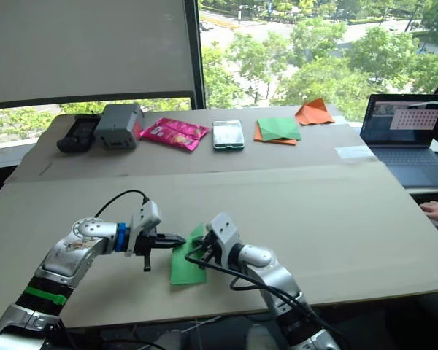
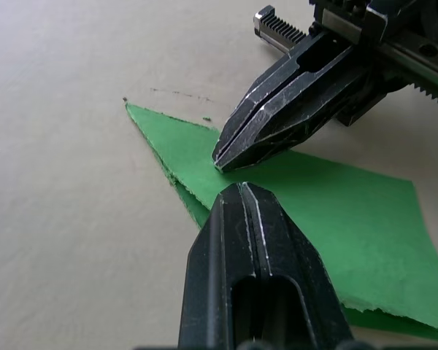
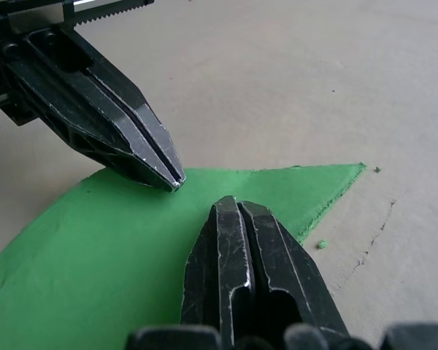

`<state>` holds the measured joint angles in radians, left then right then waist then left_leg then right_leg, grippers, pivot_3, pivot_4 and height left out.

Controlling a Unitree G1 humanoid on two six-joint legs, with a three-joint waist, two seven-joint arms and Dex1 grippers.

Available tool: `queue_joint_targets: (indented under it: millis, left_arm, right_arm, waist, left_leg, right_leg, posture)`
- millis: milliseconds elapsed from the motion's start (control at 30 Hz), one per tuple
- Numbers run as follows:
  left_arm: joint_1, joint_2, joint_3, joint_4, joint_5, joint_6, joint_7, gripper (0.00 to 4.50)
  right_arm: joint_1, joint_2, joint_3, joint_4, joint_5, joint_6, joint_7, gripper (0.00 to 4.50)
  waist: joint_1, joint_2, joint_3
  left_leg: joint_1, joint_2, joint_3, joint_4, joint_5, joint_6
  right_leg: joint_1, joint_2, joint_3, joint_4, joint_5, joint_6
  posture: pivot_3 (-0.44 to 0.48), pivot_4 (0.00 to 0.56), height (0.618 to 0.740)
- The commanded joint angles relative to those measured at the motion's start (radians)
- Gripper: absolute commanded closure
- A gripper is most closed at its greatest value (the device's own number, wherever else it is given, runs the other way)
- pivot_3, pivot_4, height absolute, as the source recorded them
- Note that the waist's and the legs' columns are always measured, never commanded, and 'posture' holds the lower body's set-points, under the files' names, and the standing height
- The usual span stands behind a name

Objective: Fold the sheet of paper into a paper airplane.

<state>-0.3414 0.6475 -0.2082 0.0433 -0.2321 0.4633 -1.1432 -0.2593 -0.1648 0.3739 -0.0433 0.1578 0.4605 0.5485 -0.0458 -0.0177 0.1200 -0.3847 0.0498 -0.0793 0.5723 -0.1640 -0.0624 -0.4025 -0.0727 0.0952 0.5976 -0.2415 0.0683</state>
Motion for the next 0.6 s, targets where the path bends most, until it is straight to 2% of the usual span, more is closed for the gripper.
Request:
queue_joint_targets:
  millis: [33,233,600]
  left_arm:
    - [-0.01,0.005,-0.022,0.047,0.048,-0.063,0.012,4.48]
    - [-0.011,-0.009,-0.07,0.104,0.102,-0.132,0.011,4.48]
    - [0.02,0.018,-0.103,0.097,0.158,-0.195,0.011,4.48]
  right_arm:
    - [-0.001,0.002,-0.003,-0.012,-0.006,0.021,-0.002,4.5]
    - [-0.02,-0.002,-0.022,-0.003,-0.005,0.01,-0.004,4.5]
    - [-0.149,-0.015,-0.032,0.243,-0.063,0.032,-0.017,4.5]
  waist:
    - [0.002,0.0,0.0]
    - [0.004,0.001,-0.001]
    - [0.003,0.004,-0.006]
  left_leg:
    - [0.0,0.0,0.0,0.0,0.0,0.0]
    - [0.0,0.0,0.0,0.0,-0.001,-0.002]
    - [0.002,0.0,0.0,0.0,-0.001,-0.001]
  right_leg:
    - [0.0,0.0,0.0,0.0,0.0,0.0]
    - [0.0,-0.001,0.0,-0.001,0.0,0.0]
    - [0.002,-0.001,0.0,-0.001,0.0,0.0]
  posture:
    - [0.0,0.15,0.732]
    - [0.0,0.15,0.732]
    - [0.0,0.15,0.732]
